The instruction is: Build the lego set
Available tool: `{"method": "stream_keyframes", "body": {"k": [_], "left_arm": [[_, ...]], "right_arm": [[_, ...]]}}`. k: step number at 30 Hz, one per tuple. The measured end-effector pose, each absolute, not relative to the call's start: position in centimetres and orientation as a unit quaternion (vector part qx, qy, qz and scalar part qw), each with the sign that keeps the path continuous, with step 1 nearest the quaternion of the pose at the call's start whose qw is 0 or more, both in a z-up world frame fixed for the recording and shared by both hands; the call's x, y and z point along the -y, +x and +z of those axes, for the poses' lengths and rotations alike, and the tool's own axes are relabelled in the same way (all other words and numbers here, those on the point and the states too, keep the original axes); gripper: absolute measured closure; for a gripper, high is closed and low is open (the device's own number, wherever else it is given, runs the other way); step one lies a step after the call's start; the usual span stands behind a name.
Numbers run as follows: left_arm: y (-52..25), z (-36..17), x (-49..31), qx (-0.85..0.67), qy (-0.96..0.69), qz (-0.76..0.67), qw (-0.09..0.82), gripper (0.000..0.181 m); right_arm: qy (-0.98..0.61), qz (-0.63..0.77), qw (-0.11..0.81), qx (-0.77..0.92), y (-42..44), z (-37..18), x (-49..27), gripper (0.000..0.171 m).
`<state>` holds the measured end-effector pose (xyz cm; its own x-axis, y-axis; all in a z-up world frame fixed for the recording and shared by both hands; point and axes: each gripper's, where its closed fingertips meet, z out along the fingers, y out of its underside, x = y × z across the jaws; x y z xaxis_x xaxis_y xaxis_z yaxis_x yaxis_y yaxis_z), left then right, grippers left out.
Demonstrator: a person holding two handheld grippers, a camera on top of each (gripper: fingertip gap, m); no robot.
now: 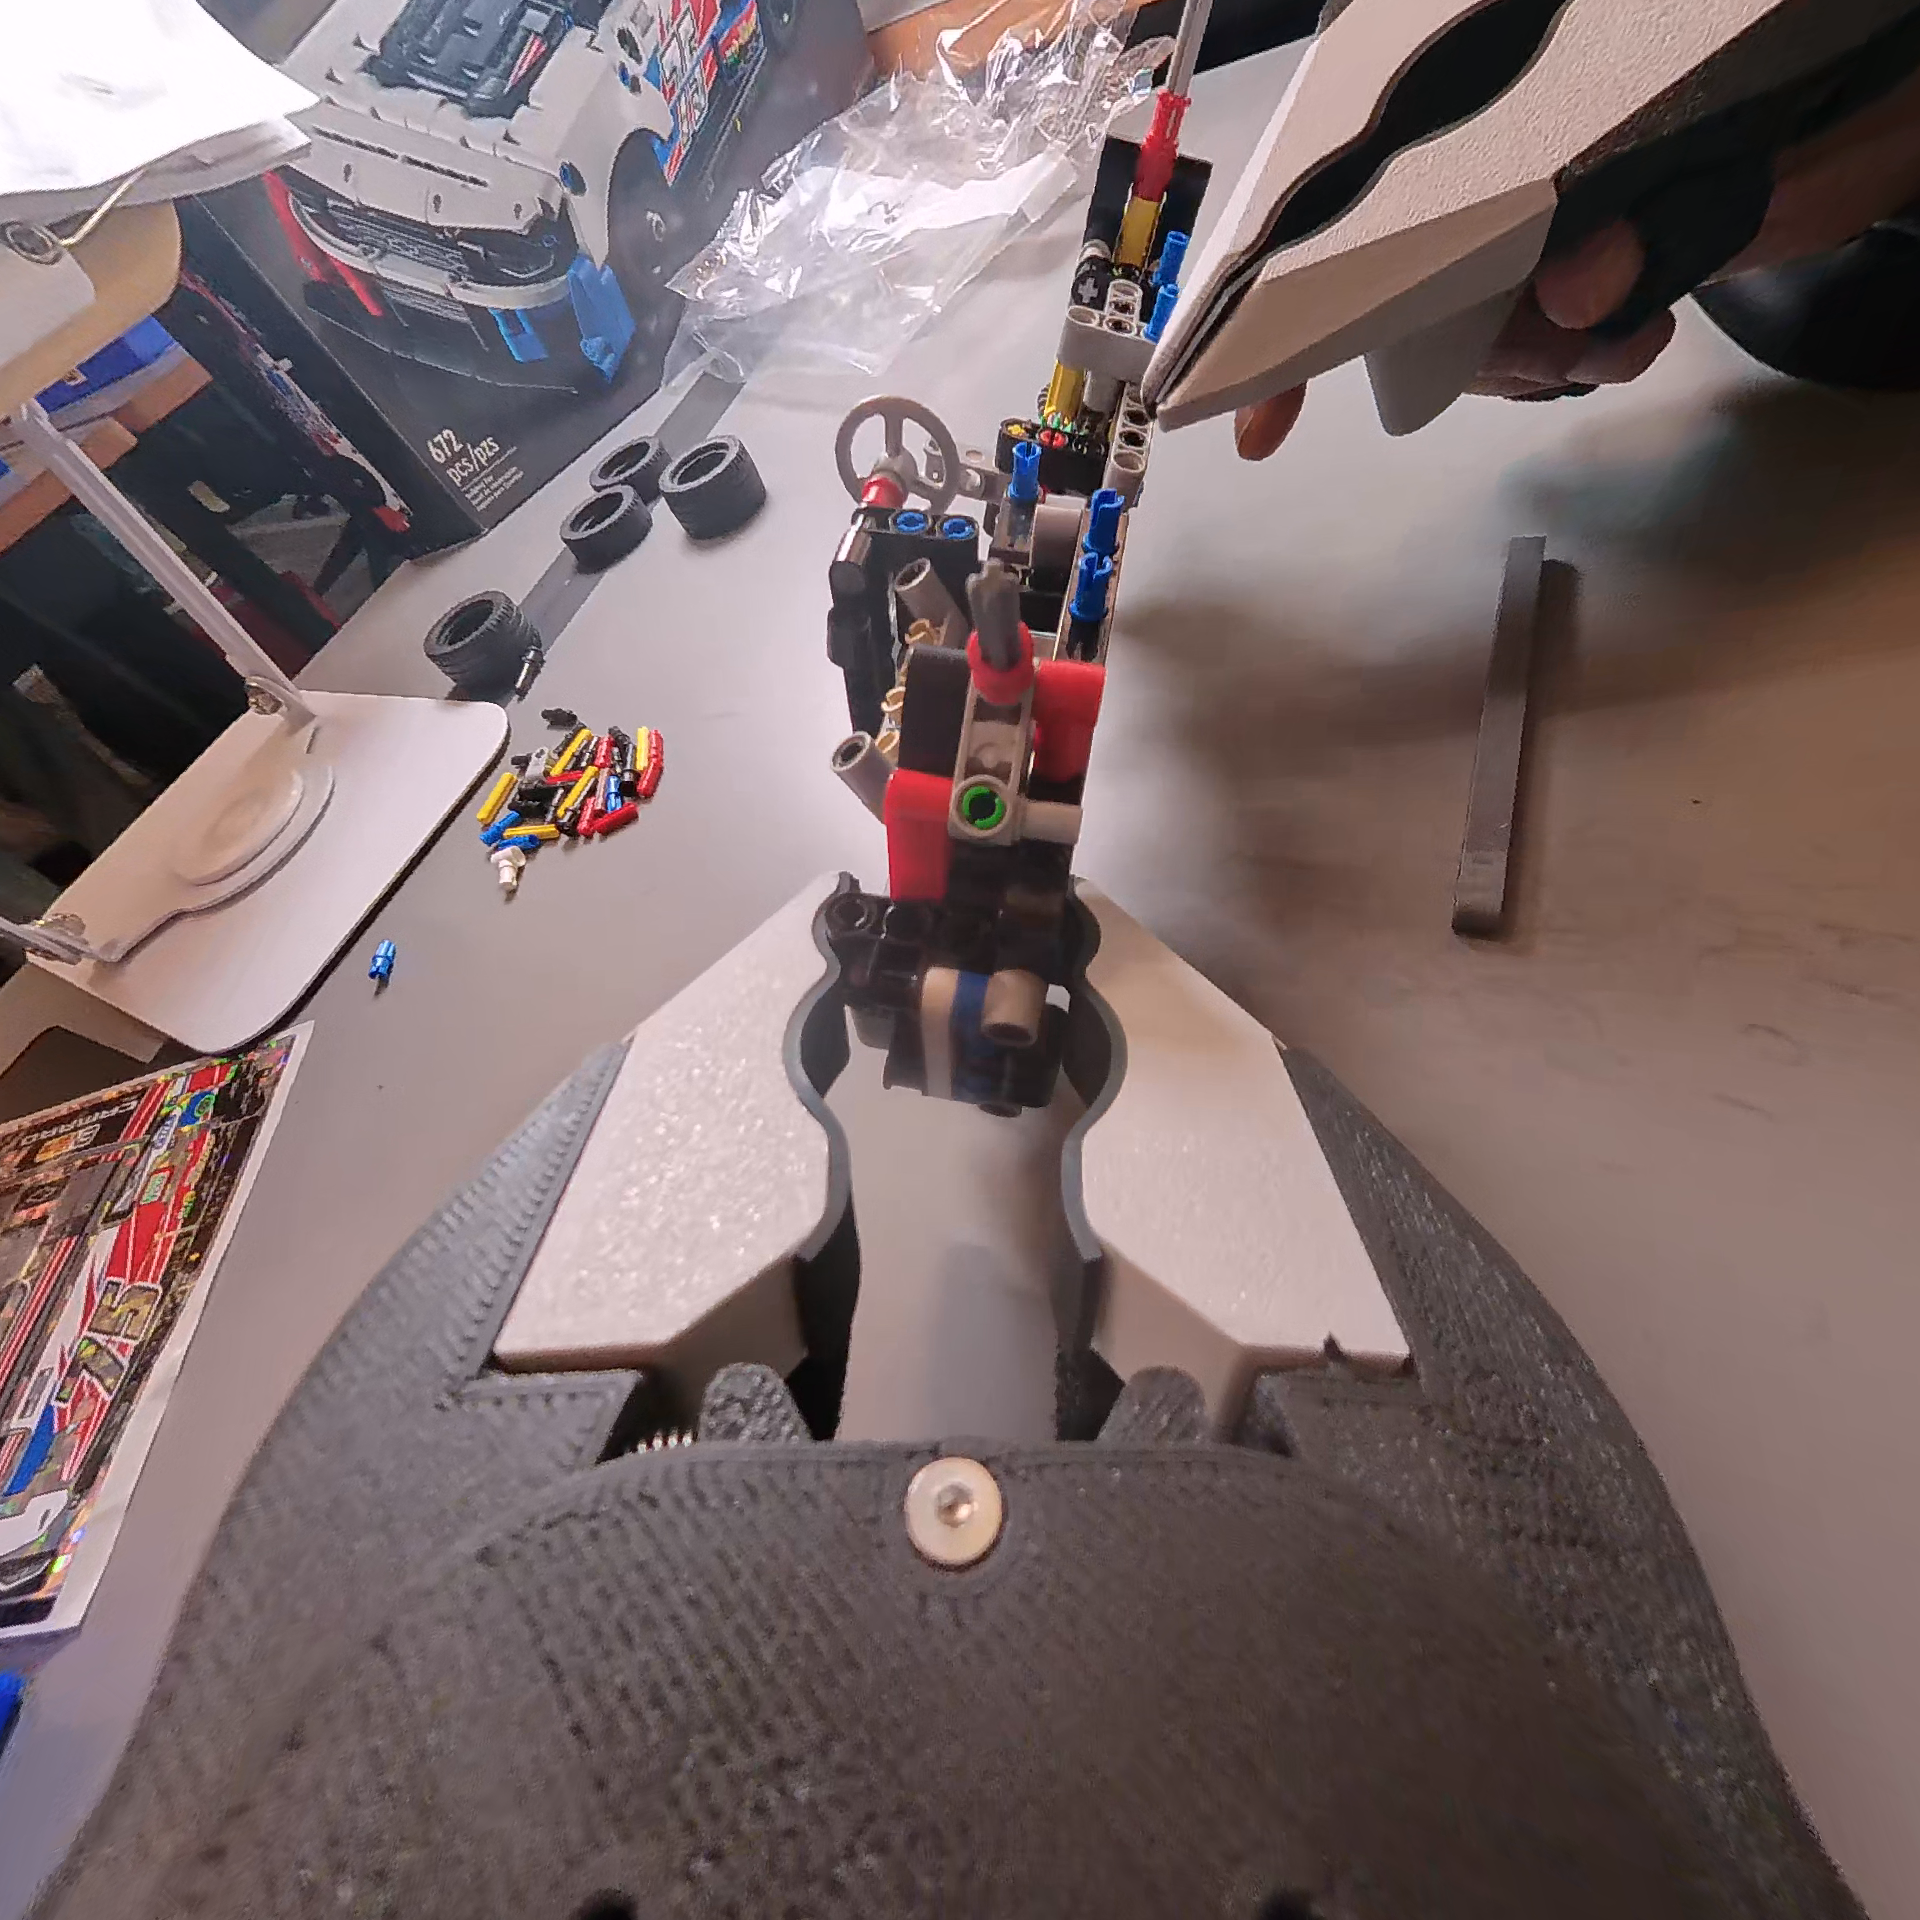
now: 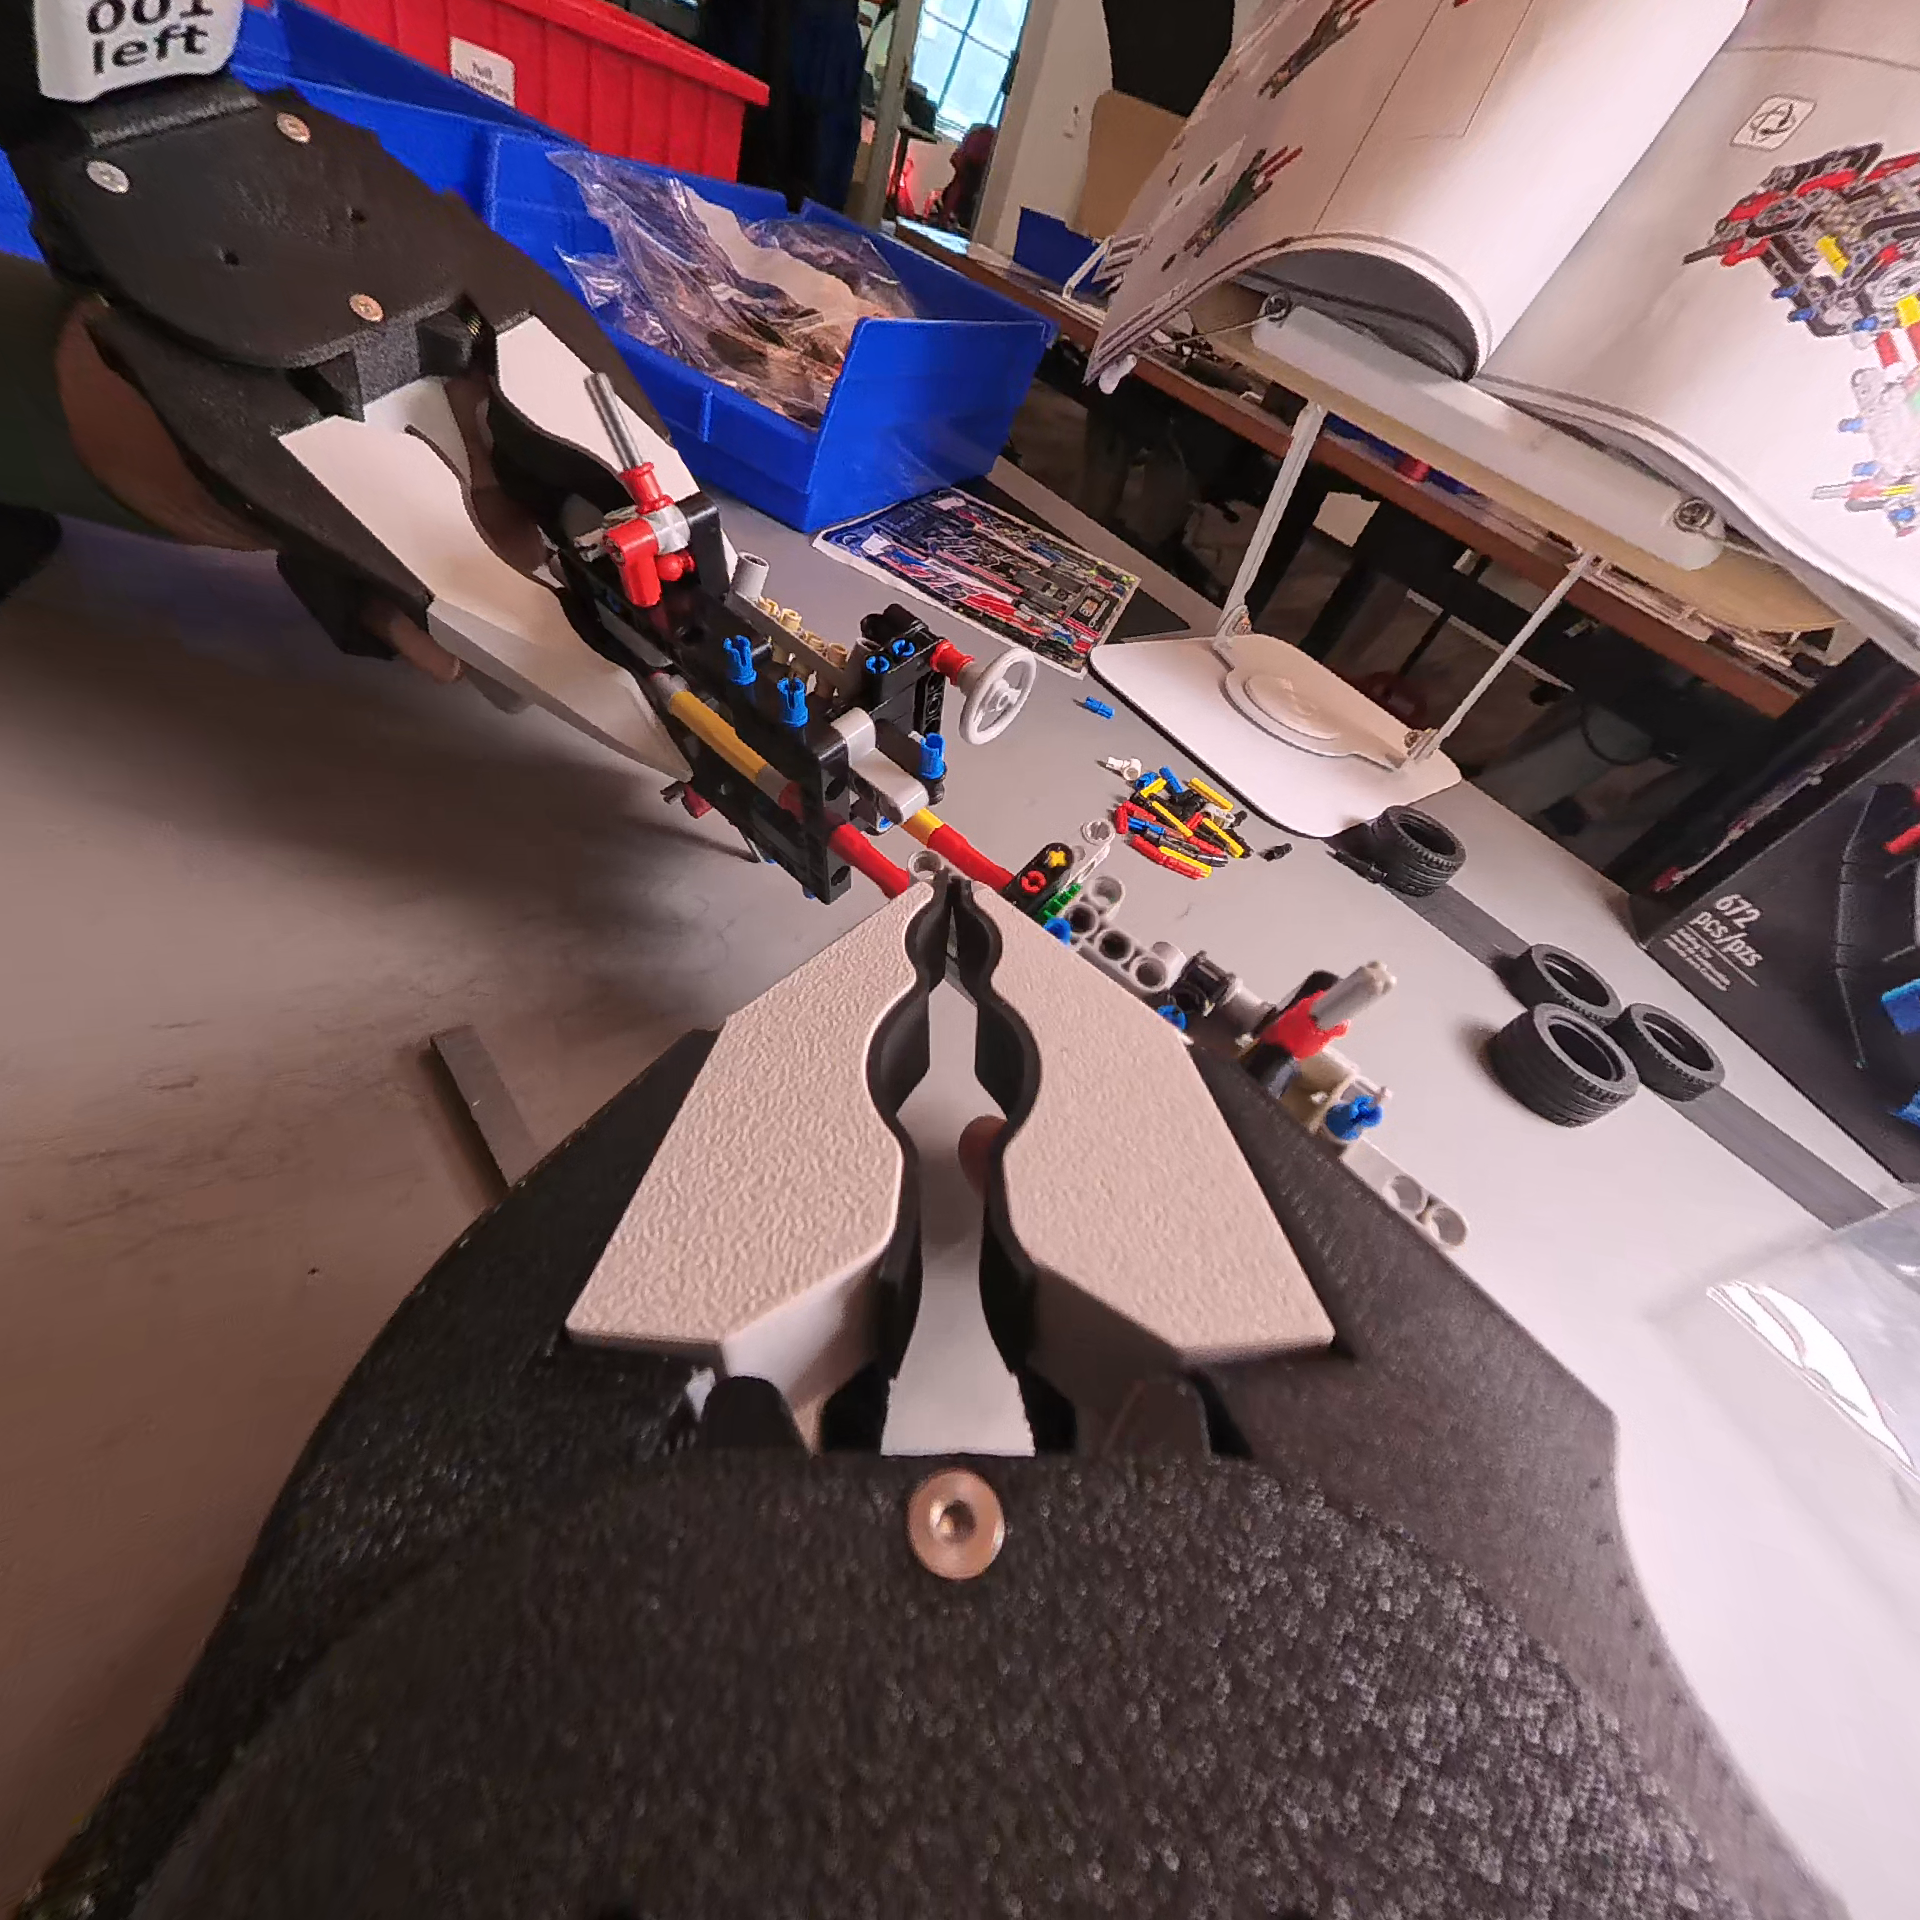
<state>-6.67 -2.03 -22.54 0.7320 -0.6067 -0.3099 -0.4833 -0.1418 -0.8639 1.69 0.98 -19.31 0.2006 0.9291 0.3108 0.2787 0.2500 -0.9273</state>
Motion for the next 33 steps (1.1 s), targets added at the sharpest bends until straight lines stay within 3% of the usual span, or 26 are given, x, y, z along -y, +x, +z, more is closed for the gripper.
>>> {"method": "stream_keyframes", "body": {"k": [1, 33], "left_arm": [[-6.62, -22.53, 1.95, -0.359, -0.754, -0.057, 0.547, 0.144], [-6.09, -22.55, 1.91, -0.335, -0.768, -0.052, 0.543, 0.144]], "right_arm": [[-0.539, 0.289, 0.558, 0.561, 1.77, -19.33, -1.09, 0.171], [-0.539, 0.292, 0.562, 0.555, 1.78, -19.65, -1.55, 0.171]]}}
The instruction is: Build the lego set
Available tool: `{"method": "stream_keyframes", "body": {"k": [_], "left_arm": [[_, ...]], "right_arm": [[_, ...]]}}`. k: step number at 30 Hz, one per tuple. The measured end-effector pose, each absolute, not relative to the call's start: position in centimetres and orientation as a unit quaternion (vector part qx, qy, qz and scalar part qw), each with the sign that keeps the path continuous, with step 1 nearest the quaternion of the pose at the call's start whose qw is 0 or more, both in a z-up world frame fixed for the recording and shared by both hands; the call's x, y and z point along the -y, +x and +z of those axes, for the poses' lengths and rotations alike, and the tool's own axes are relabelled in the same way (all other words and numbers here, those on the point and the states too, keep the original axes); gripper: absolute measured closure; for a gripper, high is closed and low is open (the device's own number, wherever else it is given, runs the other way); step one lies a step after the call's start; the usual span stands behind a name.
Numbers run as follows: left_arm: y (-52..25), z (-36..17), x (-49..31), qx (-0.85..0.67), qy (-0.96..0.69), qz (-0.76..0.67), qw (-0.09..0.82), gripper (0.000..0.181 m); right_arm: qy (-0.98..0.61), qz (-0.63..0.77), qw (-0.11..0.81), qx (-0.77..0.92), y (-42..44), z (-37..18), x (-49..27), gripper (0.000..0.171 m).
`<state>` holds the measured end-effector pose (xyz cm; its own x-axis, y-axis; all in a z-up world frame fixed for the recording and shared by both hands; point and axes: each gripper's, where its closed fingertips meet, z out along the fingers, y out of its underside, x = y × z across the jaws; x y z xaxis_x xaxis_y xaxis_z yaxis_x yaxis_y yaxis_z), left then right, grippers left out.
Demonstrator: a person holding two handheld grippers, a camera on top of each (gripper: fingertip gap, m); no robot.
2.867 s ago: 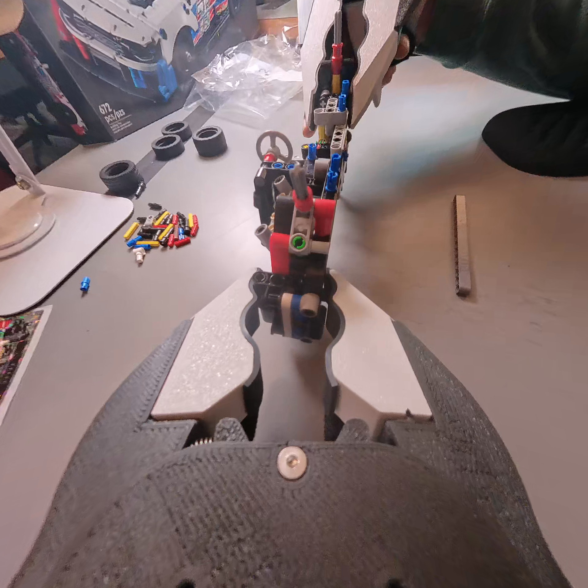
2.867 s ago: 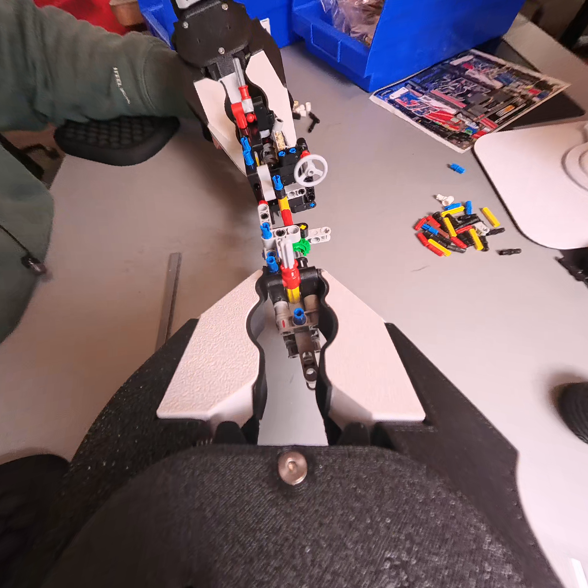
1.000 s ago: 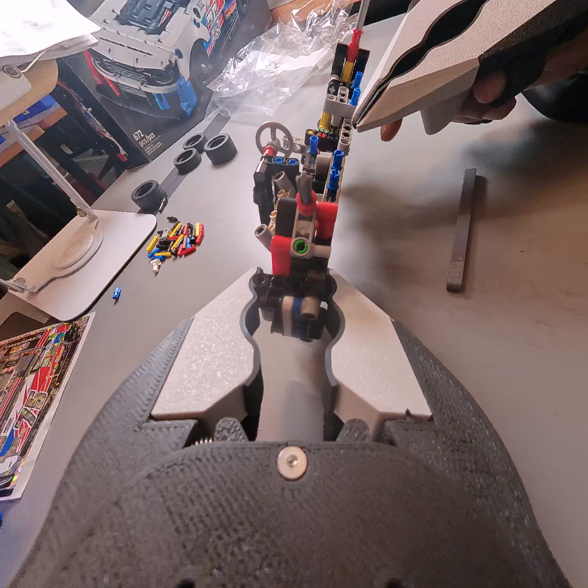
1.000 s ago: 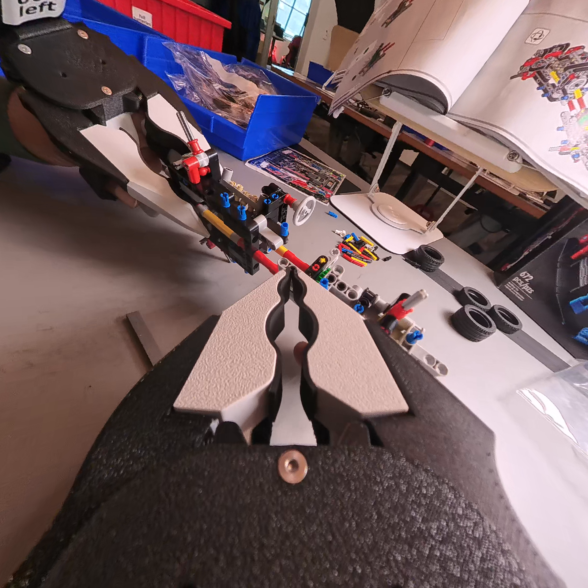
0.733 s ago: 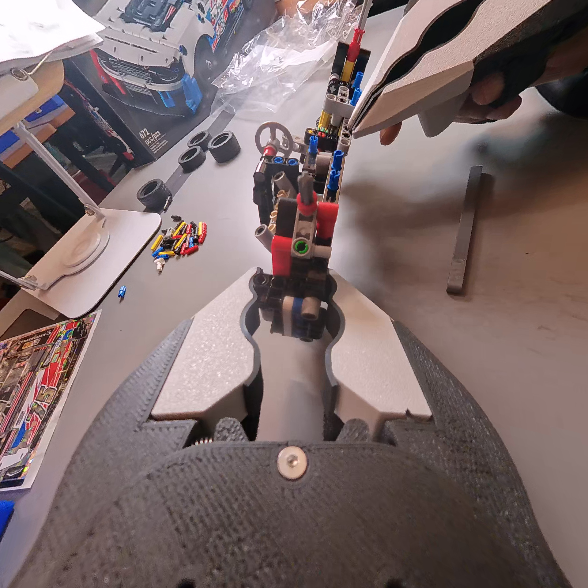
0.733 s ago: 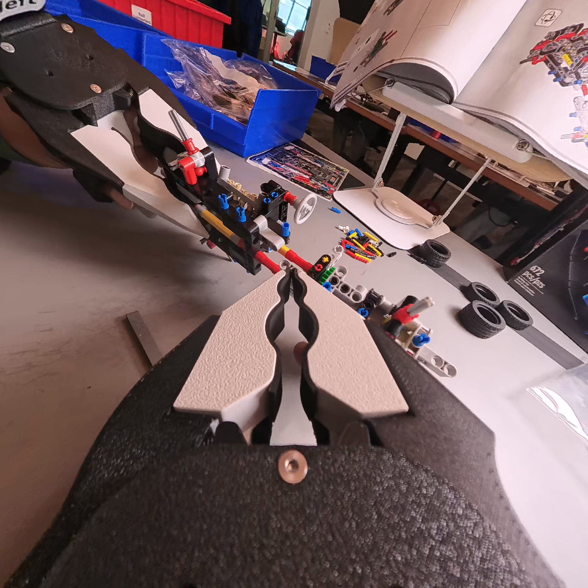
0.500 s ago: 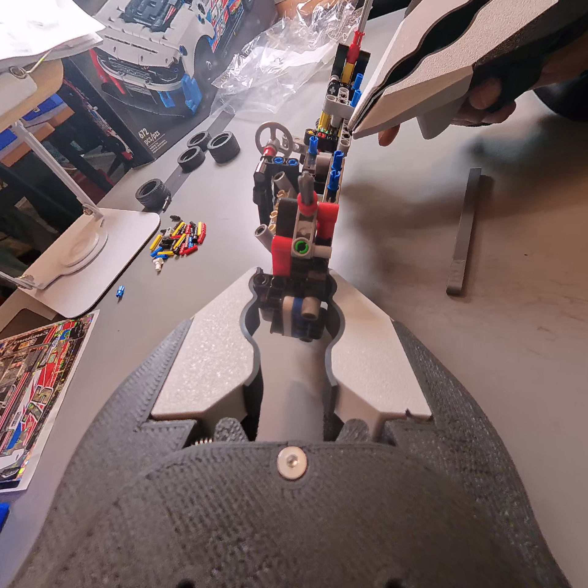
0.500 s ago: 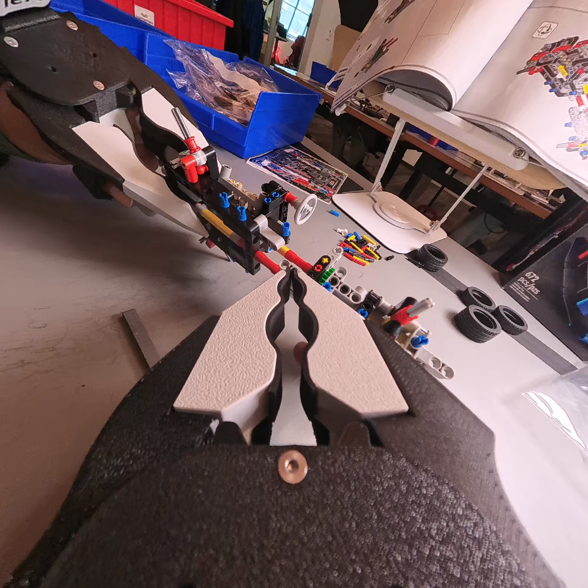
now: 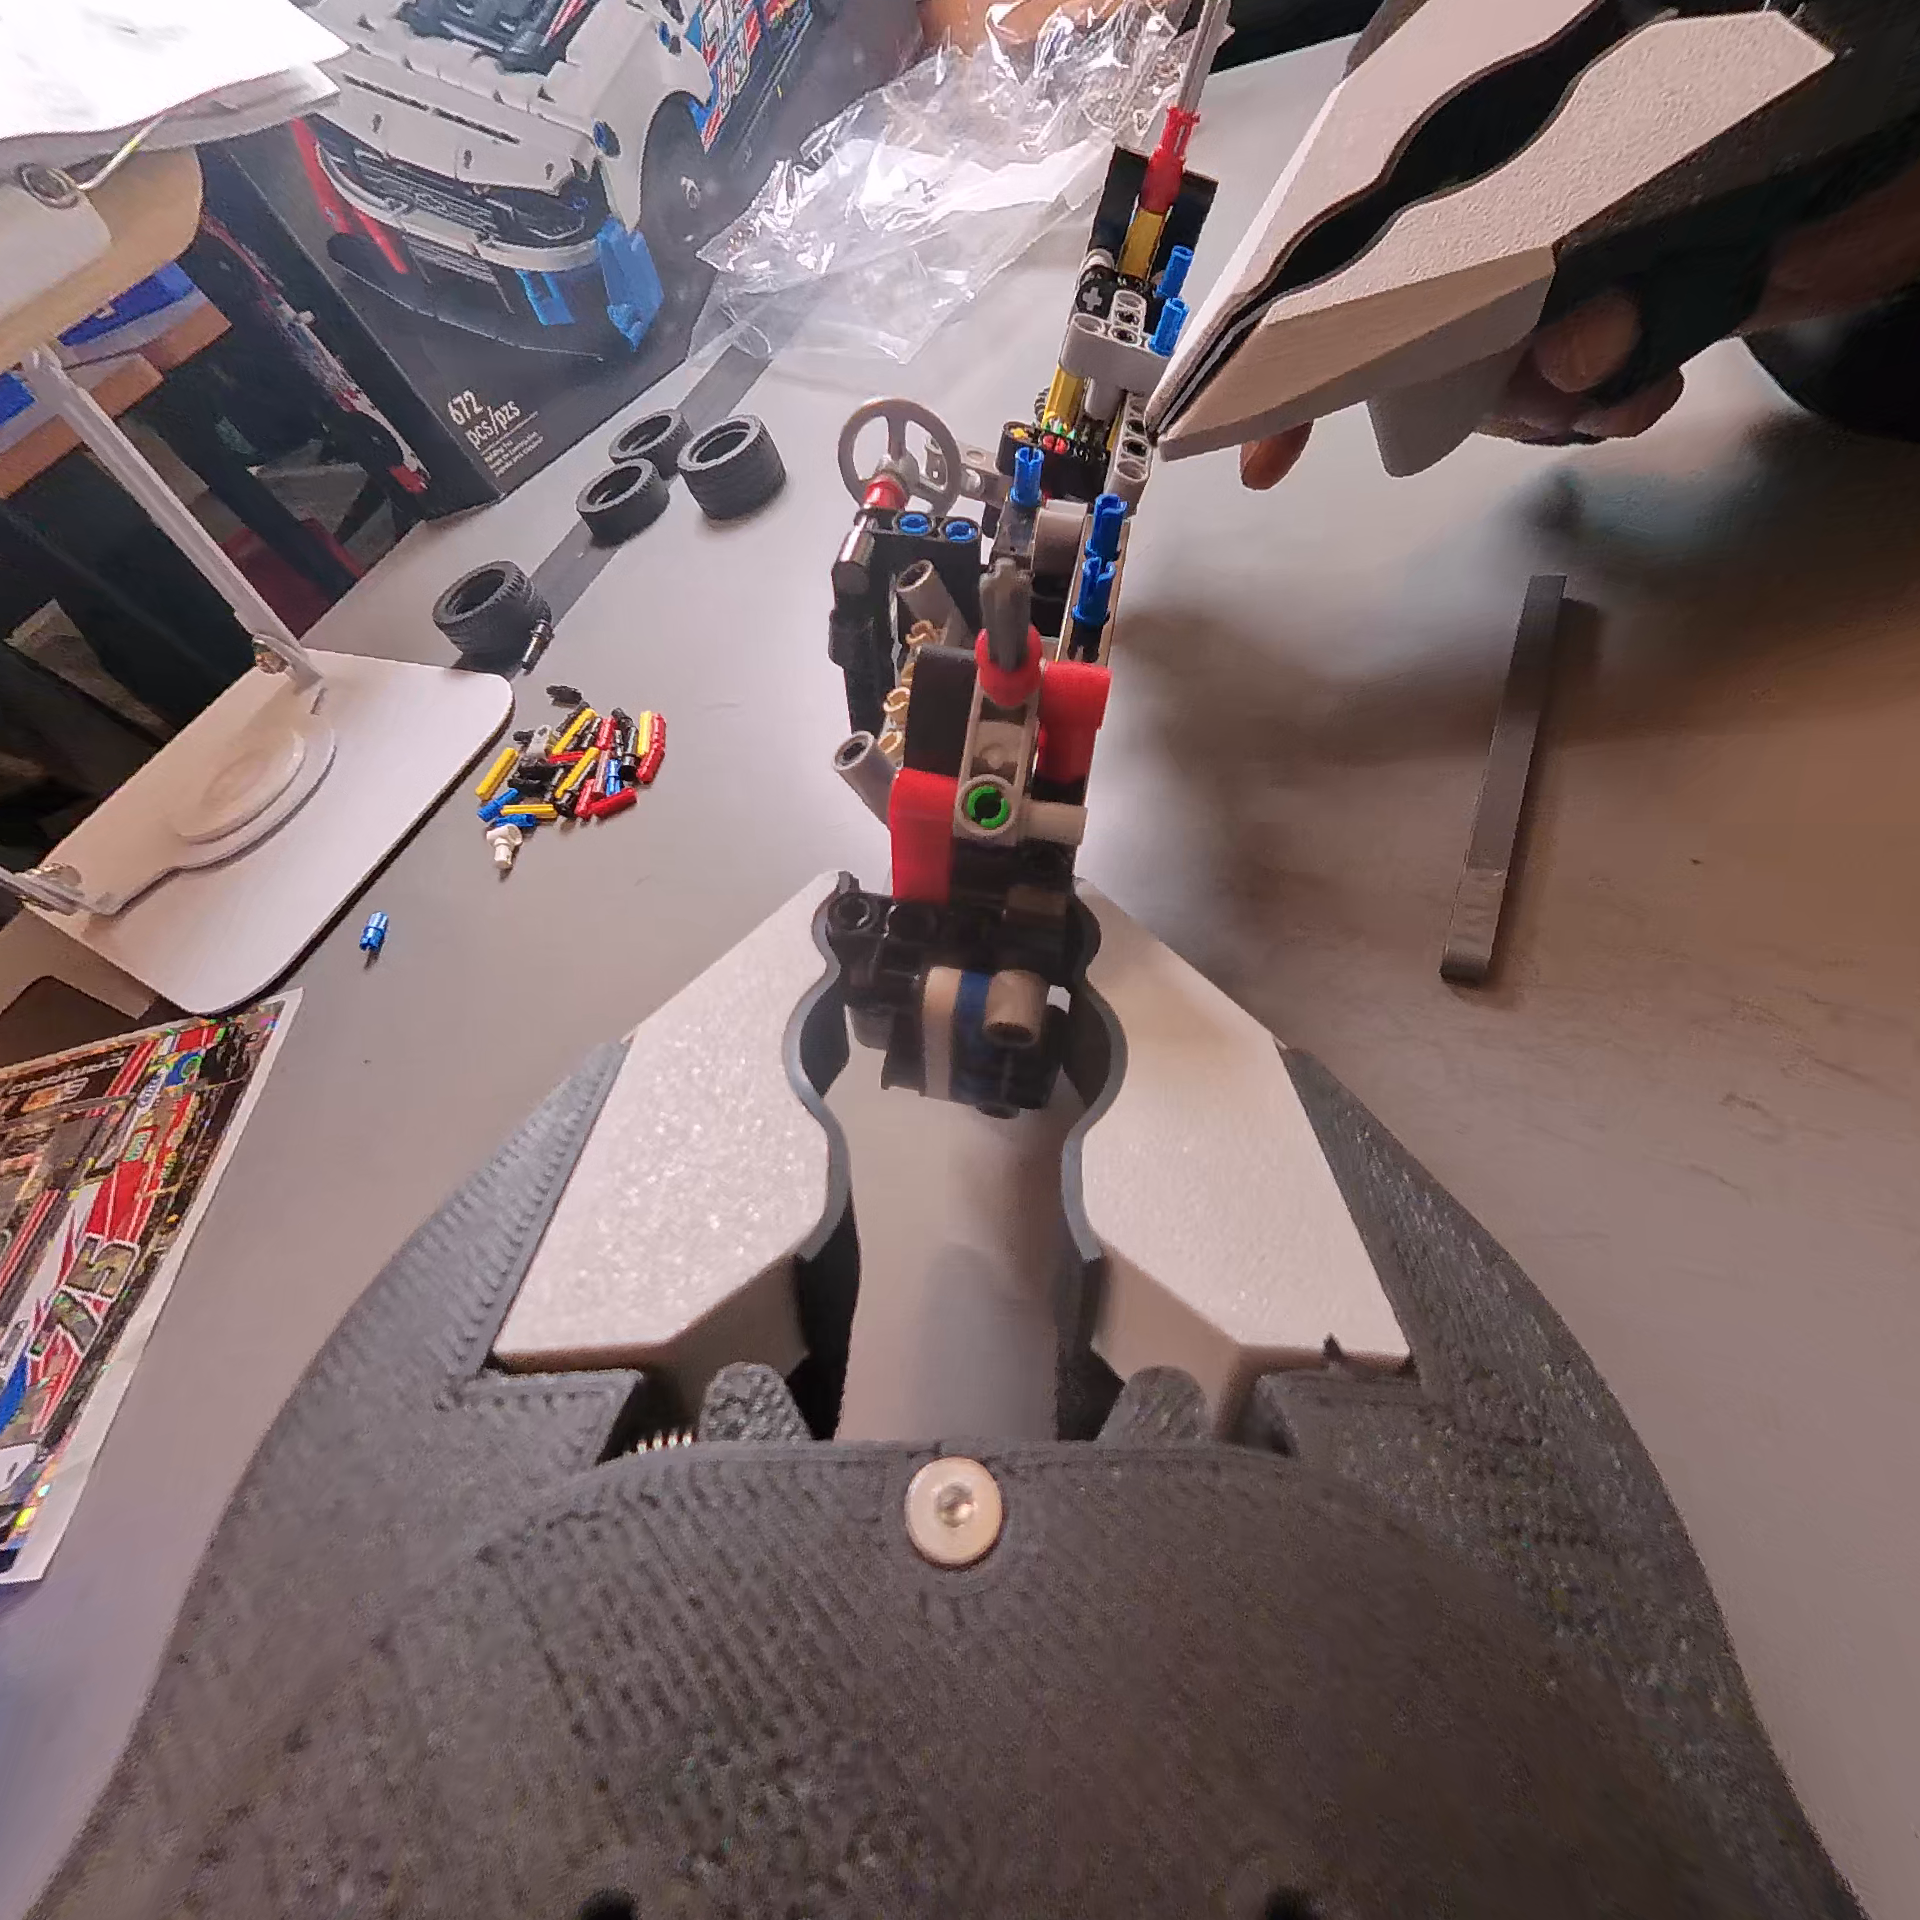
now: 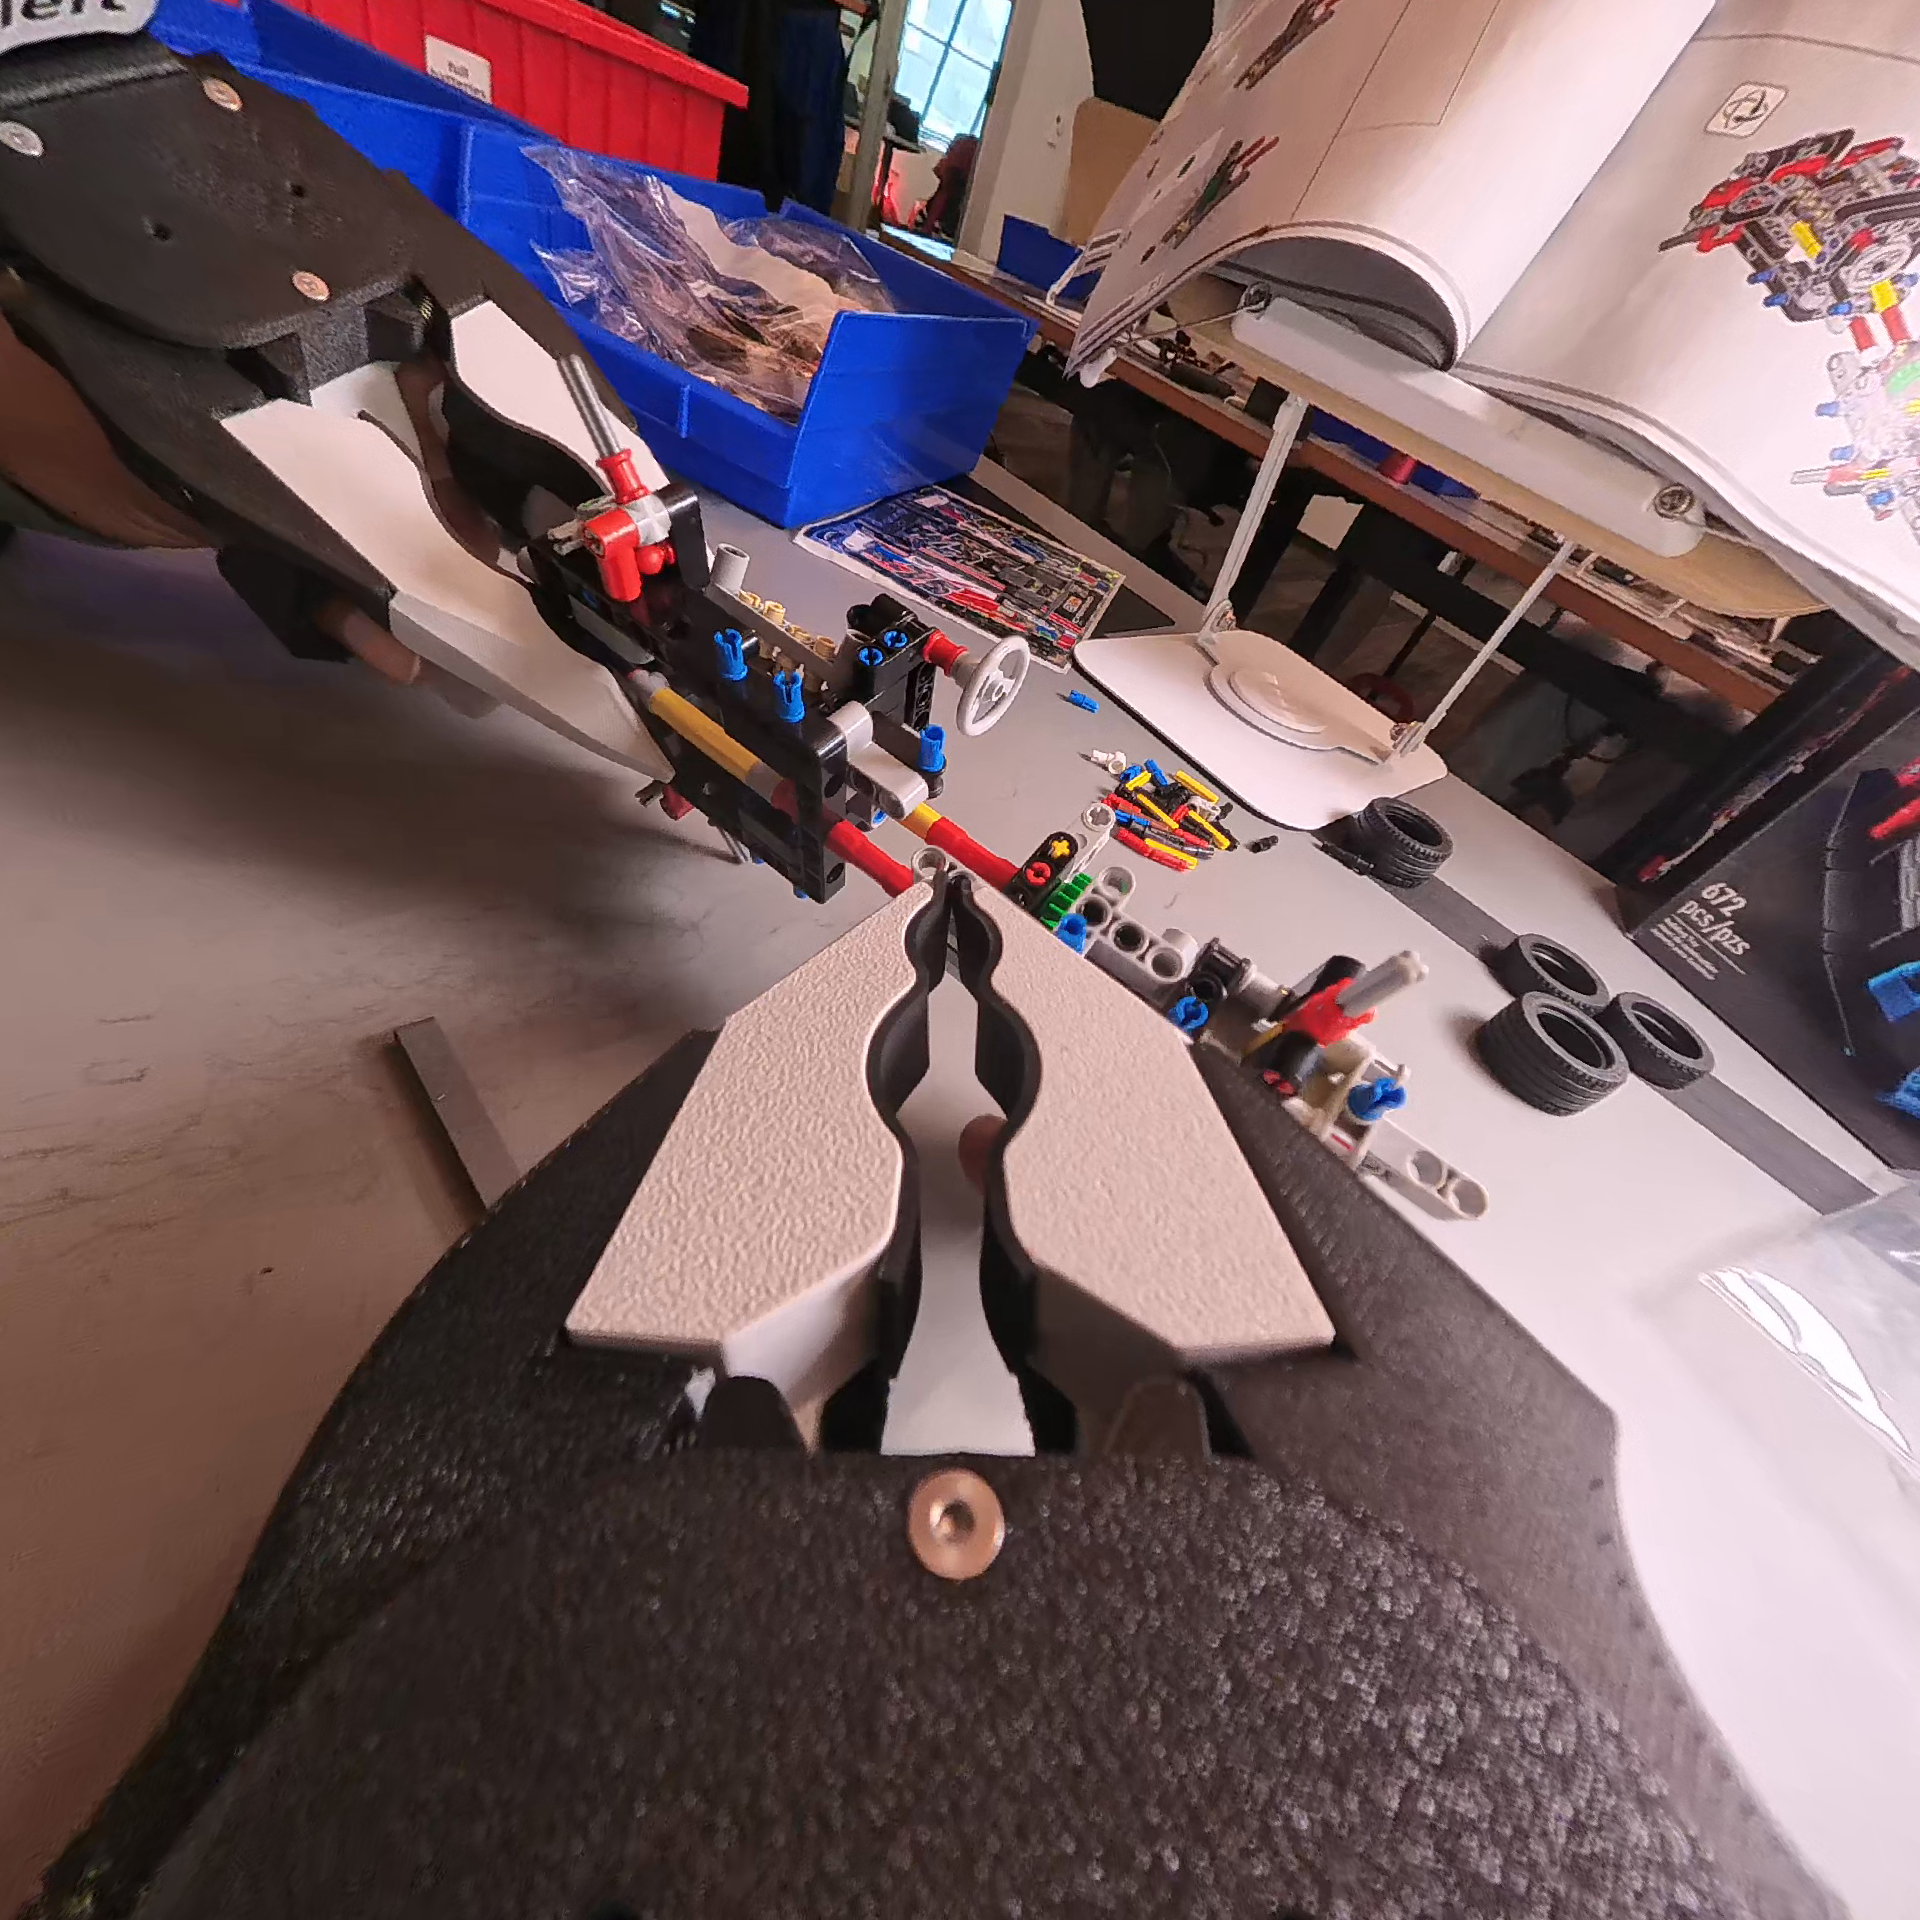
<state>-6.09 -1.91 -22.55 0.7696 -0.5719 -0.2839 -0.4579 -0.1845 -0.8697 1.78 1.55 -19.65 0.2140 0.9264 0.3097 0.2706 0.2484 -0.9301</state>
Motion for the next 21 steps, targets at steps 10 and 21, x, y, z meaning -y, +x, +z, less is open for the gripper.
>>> {"method": "stream_keyframes", "body": {"k": [10, 21], "left_arm": [[-8.2, -22.7, 0.6, -0.321, -0.772, 0.013, 0.548, 0.144], [-10.1, -24.8, -0.9, -0.504, -0.680, 0.182, 0.501, 0.135]], "right_arm": [[-0.544, 0.303, 0.553, 0.554, 1.8, -20.0, -1.9, 0.171], [-0.536, 0.306, 0.555, 0.557, 2.1, -19.6, -1.5, 0.171]]}}
